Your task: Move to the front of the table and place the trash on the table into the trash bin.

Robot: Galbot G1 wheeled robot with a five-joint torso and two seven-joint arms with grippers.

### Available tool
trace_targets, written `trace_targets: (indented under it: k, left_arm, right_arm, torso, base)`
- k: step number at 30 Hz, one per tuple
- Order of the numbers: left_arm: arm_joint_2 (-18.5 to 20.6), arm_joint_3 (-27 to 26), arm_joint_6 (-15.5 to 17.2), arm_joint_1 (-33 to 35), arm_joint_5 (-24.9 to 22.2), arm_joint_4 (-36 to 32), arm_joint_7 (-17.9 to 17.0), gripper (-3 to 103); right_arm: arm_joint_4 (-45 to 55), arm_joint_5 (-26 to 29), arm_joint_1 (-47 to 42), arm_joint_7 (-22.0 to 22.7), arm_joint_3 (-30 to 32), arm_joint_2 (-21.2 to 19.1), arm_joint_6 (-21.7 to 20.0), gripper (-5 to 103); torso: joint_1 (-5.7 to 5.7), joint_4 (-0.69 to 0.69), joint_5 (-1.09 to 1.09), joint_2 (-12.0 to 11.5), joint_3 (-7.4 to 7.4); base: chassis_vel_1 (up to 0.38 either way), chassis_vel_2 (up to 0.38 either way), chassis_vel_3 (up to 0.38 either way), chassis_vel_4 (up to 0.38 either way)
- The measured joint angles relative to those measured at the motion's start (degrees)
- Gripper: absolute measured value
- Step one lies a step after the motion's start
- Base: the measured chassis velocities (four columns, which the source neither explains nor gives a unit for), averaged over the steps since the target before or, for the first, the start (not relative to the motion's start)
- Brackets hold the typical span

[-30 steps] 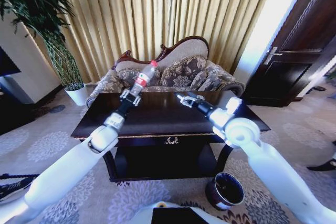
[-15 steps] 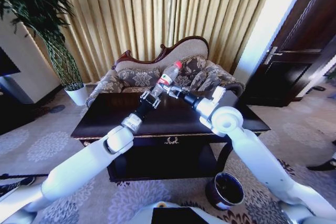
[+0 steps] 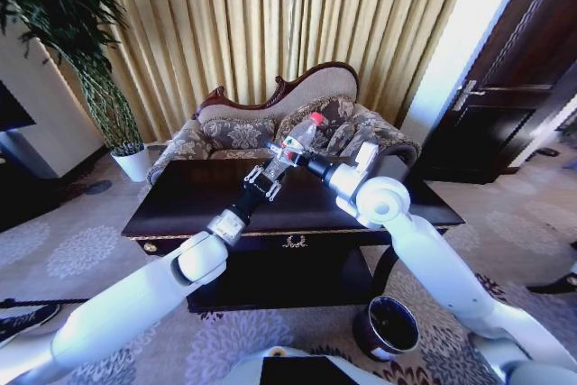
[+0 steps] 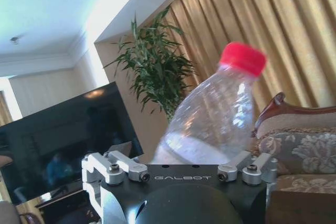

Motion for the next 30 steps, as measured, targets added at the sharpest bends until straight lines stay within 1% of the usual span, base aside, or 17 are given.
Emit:
trace_targets:
  k: [1,3,4,8,10,12,13,14,16,18,20,21,23,24,26,29,30]
  left_arm:
    - [0.16,-0.11,0.00,0.35,0.04,-0.20,0.04,35]
    - [0.44,-0.36,0.00,1.05,0.10,-0.62,0.11,35]
    - [0.44,-0.36,0.00,1.05,0.10,-0.62,0.11,35]
    - [0.57,-0.78,-0.03,2.21,0.36,-0.96,0.23,35]
    - [0.60,-0.85,-0.04,2.44,0.40,-1.03,0.24,35]
    - [0.73,-0.99,-0.09,2.93,0.44,-1.24,0.27,35]
    - [0.82,-1.09,-0.10,3.17,0.45,-1.38,0.29,35]
    - [1.02,-1.28,-0.12,3.65,0.45,-1.65,0.31,35]
    - [1.12,-1.45,-0.12,3.97,0.45,-1.81,0.33,35]
    - [1.33,-1.94,-0.09,4.73,0.45,-2.19,0.46,32]
    - [1.54,-2.44,-0.07,5.35,0.43,-2.49,0.69,40]
    - [1.54,-2.44,-0.07,5.35,0.43,-2.49,0.69,40]
    - [1.95,-2.86,0.08,5.83,0.40,-2.67,0.75,50]
    - [2.21,-3.04,0.12,5.97,0.27,-2.77,0.76,56]
    - [2.36,-3.19,0.11,6.02,0.11,-2.90,0.77,56]
    - [3.12,-4.10,-0.82,6.59,-2.79,-4.63,2.24,73]
    - [3.12,-4.10,-0.82,6.59,-2.79,-4.63,2.24,73]
  right_arm:
    - [-0.01,0.00,0.00,0.33,0.19,-0.08,0.00,94]
    - [-0.05,0.00,-0.29,0.60,0.82,-0.21,0.00,83]
    - [-0.05,0.00,-0.29,0.60,0.82,-0.21,0.00,83]
    - [0.09,0.01,-1.19,0.63,1.60,-0.50,0.01,62]
    - [0.18,0.00,-1.34,0.62,1.68,-0.56,0.02,62]
    - [0.36,-0.01,-1.69,0.57,1.88,-0.65,0.02,55]
    - [0.42,-0.02,-1.89,0.51,2.05,-0.68,0.02,55]
    - [0.54,-0.02,-2.23,0.43,2.31,-0.73,0.02,48]
    - [0.64,-0.01,-2.46,0.39,2.49,-0.77,0.01,48]
    - [0.74,0.00,-2.83,0.31,2.72,-0.84,0.00,42]
    - [0.79,-0.01,-3.25,0.27,3.05,-1.01,0.00,38]
    - [0.79,-0.01,-3.25,0.27,3.05,-1.01,0.00,38]
    - [0.57,-0.55,-3.71,0.46,4.08,-1.32,0.22,38]
    - [0.55,-0.65,-4.01,0.49,4.43,-1.37,0.30,36]
    - [0.57,-0.66,-4.14,0.48,4.57,-1.40,0.30,33]
    - [0.54,-0.85,-4.59,0.54,5.09,-1.56,0.29,27]
    - [0.54,-0.85,-4.59,0.54,5.09,-1.56,0.29,27]
  torso:
    - [0.00,0.00,0.00,0.00,0.00]
    - [0.00,0.00,0.00,0.00,0.00]
    - [0.00,0.00,0.00,0.00,0.00]
    - [0.00,-0.01,0.00,0.00,0.00]
    - [0.00,0.00,0.00,0.00,0.00]
    - [0.00,-0.01,0.00,0.00,0.00]
    - [0.00,0.00,0.00,0.00,0.00]
    - [0.00,0.00,0.00,0.00,0.00]
    - [0.00,-0.01,0.00,0.00,0.00]
    - [0.00,-0.01,0.00,0.00,0.00]
    - [0.00,0.00,0.00,0.00,0.00]
    - [0.00,0.00,0.00,0.00,0.00]
    - [0.00,-0.01,-0.03,0.00,0.00]
    - [0.00,-0.01,0.01,0.00,0.00]
    - [0.00,-0.01,0.00,0.00,0.00]
    - [0.00,-0.01,0.01,0.00,0.00]
    - [0.00,-0.01,0.01,0.00,0.00]
  base:
    - [0.000,0.000,0.000,0.000]
    - [0.000,0.000,0.000,0.000]
    - [0.000,0.000,0.000,0.000]
    - [0.000,0.000,0.000,0.000]
    - [0.000,0.000,0.000,0.000]
    - [0.000,0.000,0.000,0.000]
    - [0.000,0.000,0.000,0.000]
    - [0.000,0.000,0.000,0.000]
    - [0.000,0.000,0.000,0.000]
    - [0.000,0.000,0.000,0.000]
    - [0.000,0.000,0.000,0.000]
    - [0.000,0.000,0.000,0.000]
    - [0.000,0.000,0.000,0.000]
    - [0.000,0.000,0.000,0.000]
    - [0.000,0.000,0.000,0.000]
    - [0.000,0.000,0.000,0.000]
    - [0.000,0.000,0.000,0.000]
